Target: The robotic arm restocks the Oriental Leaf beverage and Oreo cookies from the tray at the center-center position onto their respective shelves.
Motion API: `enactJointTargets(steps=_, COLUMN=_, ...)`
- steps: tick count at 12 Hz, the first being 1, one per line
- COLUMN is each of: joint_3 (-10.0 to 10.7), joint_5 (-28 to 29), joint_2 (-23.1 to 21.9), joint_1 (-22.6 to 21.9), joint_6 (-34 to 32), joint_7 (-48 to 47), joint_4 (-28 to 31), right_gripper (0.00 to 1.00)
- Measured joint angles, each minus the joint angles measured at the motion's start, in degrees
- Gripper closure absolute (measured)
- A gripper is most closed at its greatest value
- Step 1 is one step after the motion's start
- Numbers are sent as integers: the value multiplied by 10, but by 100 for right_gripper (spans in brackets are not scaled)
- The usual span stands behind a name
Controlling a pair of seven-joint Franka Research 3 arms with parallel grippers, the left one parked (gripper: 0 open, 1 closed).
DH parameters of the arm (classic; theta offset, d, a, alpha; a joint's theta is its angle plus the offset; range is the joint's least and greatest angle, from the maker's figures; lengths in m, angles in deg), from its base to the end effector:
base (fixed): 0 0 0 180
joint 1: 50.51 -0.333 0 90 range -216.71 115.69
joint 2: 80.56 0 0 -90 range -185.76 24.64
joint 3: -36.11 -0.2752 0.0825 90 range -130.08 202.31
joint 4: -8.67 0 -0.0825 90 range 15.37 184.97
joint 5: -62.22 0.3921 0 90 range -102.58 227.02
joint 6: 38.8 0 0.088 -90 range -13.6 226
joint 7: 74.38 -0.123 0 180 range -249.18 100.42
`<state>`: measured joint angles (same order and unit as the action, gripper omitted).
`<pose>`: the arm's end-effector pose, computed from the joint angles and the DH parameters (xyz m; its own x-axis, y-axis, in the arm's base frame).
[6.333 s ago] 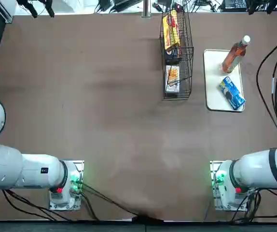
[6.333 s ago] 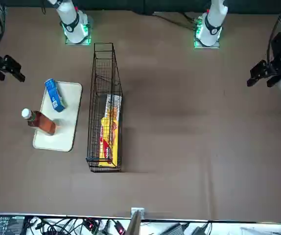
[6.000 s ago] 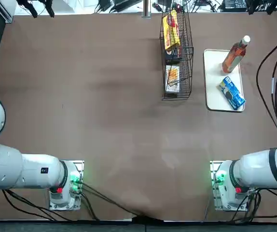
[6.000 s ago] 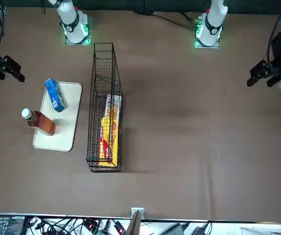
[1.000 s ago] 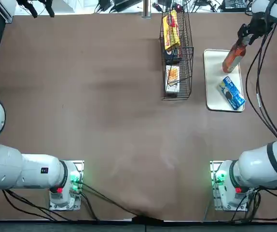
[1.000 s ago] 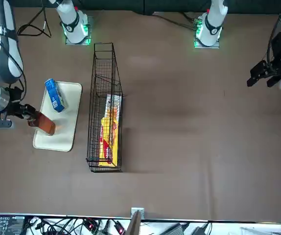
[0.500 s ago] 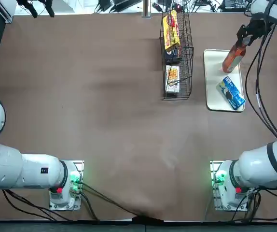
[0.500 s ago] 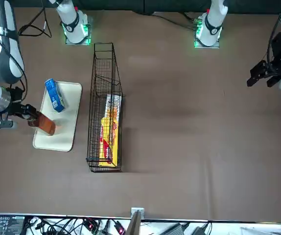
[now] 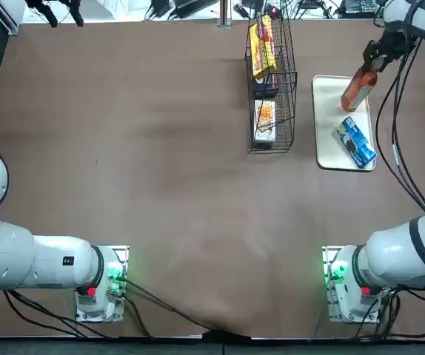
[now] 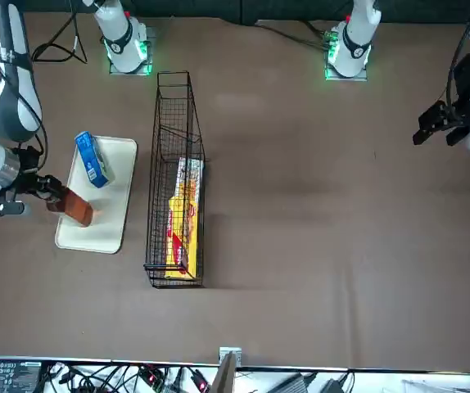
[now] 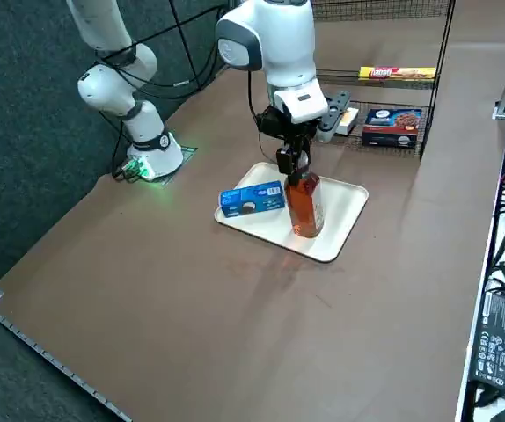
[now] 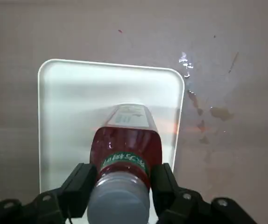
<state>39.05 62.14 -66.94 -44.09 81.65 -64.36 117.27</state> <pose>0.5969 -0.0978 0.3163 0.9994 0.0134 -0.0324 0.0136 -0.9999 0.0077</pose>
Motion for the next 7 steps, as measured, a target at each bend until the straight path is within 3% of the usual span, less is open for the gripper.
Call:
enactJointTargets(steps=2, joint_3=0, joint_5=0, joint_2=2, joint_1=0, joint_6=1, joint_7=0, joint_4=0, right_gripper=28)
enactJointTargets(steps=3, joint_3=0, joint_5=0, joint_2=3, joint_1=0, joint_6=2, joint_7=0, joint_4=0, right_gripper=35)
enactJointTargets(steps=7, joint_3=0, joint_5=0, joint_2=2, joint_1=0, joint_6=2, joint_7=0, joint_4=0, right_gripper=41)
